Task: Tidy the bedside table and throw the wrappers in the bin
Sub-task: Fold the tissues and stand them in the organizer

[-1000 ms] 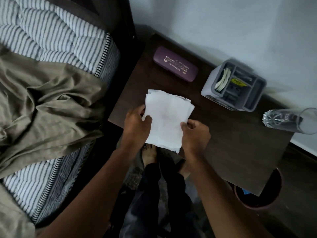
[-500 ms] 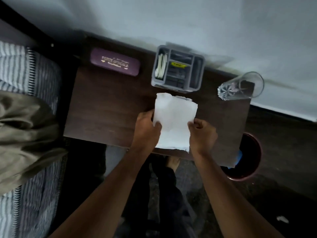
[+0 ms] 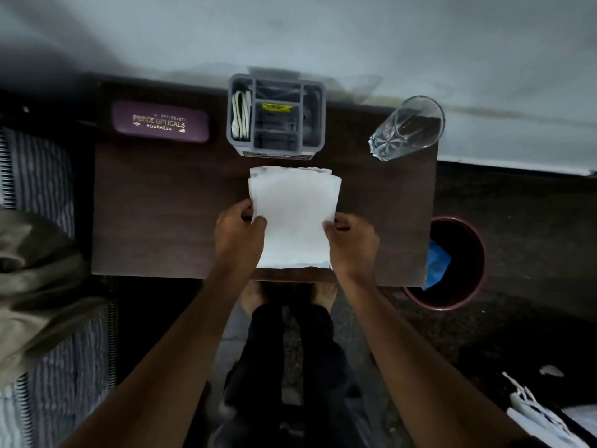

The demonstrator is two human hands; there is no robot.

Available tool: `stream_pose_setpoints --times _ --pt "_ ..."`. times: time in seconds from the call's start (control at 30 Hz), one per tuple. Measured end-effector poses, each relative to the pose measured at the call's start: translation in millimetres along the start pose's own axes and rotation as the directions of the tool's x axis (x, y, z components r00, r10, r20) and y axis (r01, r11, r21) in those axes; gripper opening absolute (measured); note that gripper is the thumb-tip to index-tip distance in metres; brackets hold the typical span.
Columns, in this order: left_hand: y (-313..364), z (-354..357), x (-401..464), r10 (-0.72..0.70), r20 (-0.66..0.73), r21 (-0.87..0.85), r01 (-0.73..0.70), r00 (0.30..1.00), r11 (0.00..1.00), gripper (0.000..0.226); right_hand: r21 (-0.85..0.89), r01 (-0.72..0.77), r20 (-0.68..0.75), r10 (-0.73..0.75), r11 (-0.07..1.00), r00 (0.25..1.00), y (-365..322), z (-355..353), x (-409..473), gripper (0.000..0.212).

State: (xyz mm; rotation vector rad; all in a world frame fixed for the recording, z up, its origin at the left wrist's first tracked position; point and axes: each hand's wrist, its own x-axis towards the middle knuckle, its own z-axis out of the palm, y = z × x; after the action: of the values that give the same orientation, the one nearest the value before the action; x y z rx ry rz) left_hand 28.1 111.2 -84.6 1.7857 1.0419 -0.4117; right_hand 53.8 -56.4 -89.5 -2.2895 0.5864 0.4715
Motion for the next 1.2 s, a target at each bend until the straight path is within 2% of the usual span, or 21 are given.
stream_pose_setpoints --times 0.17,0.3,0.37,0.47,0.57,0.7,0.77,0.83,0.9,1.0,1.13,1.2 --pt "-4 -2 0 -0.070 -0.023 -0.130 0.066 0.997 0.989 0.038 -0.006 0.022 0.010 -0.021 1.000 1.000 -1 5 1 0.012" --pt "-9 -2 -1 -0.055 -0.097 -0.085 0.046 0.994 0.995 0.047 -0.027 0.008 -0.050 -0.009 1.000 0.999 1 3 3 0.021" --pt "-8 -1 -1 -0.067 -0.047 -0.107 0.062 0.997 0.992 0.051 -0.014 -0.025 -0.056 0.024 1.000 0.998 1 1 4 0.031" --pt "-2 1 -3 -0.133 0.053 -0.219 0.142 0.990 0.965 0.054 0.014 -0.029 0.016 0.029 0.999 0.999 -1 4 3 0.032" --pt "6 0 -2 -0.198 0.090 -0.298 0.216 0.976 0.930 0.044 0.062 -0.062 -0.005 0.062 0.996 0.998 -4 5 4 0.038" --pt "12 0 -4 -0.186 0.136 -0.235 0.215 0.973 0.948 0.026 0.203 -0.213 0.045 0.208 0.956 0.977 -8 5 7 0.050" --pt "13 0 -5 -0.181 0.152 -0.201 0.209 0.972 0.957 0.020 0.222 -0.284 0.130 0.260 0.933 0.957 -8 5 10 0.040" --pt "12 0 -3 -0.174 0.165 -0.159 0.200 0.971 0.967 0.019 0.257 -0.337 0.212 0.288 0.906 0.934 -9 4 12 0.021" --pt "11 1 -3 -0.159 0.146 -0.057 0.169 0.976 0.984 0.021 0.281 -0.353 0.226 0.296 0.892 0.928 -10 2 14 0.015" --pt "10 1 -5 -0.073 0.072 0.178 0.060 0.995 0.982 0.033 0.274 -0.319 0.224 0.262 0.908 0.939 -12 -2 14 0.016" --pt "10 8 -11 -0.047 0.114 0.009 0.047 0.992 0.999 0.018 0.243 -0.187 0.167 0.149 0.952 0.975 -16 -6 5 0.016" --pt "7 10 -13 -0.035 0.136 0.001 0.035 0.990 0.999 0.014 0.202 -0.086 0.121 0.063 0.976 0.991 -17 -8 -4 0.015"
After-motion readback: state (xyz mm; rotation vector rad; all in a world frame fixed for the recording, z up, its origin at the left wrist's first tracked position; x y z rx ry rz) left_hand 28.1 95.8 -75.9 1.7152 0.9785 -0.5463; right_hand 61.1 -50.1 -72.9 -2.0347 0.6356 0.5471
